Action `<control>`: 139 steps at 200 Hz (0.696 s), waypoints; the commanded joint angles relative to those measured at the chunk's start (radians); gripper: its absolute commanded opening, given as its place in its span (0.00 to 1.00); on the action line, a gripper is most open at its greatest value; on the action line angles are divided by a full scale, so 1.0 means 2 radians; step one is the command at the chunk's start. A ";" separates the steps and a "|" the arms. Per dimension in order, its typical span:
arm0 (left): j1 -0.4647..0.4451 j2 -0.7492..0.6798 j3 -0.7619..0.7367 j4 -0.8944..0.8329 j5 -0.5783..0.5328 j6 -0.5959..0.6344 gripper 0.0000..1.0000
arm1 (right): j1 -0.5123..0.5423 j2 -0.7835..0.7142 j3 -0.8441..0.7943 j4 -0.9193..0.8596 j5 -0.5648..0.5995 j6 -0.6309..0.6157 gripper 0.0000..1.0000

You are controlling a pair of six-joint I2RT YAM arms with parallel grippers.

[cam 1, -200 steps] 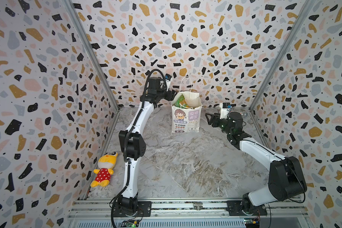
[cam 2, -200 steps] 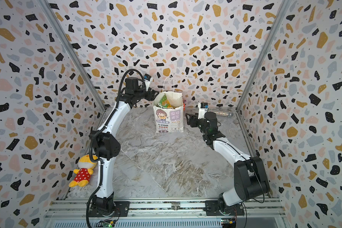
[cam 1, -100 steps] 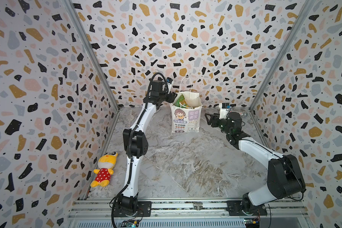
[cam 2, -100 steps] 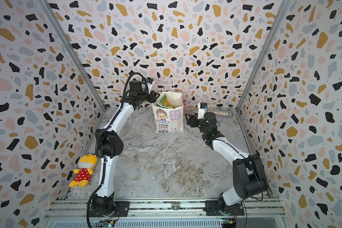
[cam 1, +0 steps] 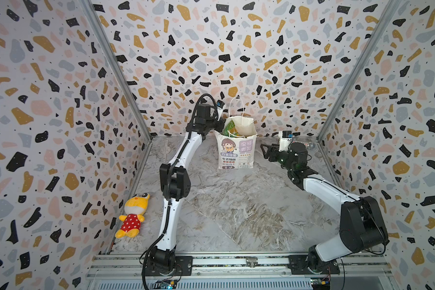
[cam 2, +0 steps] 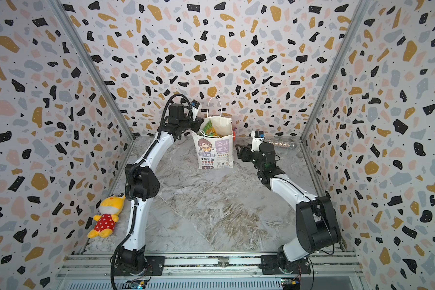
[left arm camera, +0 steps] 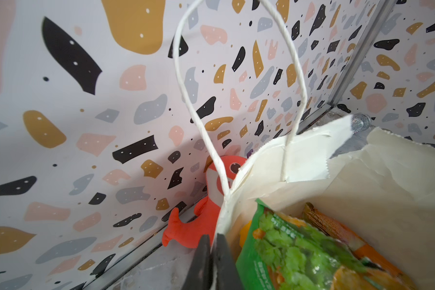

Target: Take the snacks out of the paper bag

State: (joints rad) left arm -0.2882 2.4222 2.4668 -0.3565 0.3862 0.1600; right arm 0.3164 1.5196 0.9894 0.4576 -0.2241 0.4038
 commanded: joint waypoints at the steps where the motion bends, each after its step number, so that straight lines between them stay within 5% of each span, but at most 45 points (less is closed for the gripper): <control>1: -0.007 -0.012 0.000 0.011 0.016 0.010 0.05 | 0.002 -0.012 0.003 0.010 -0.003 0.006 0.74; 139: -0.031 -0.101 -0.064 -0.015 0.017 0.095 0.00 | 0.003 -0.061 0.019 -0.022 -0.006 -0.002 0.73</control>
State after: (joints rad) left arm -0.3260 2.3322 2.3848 -0.4091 0.3843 0.2928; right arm 0.3164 1.4498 0.9894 0.4545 -0.2272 0.4183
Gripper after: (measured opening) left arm 0.047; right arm 0.738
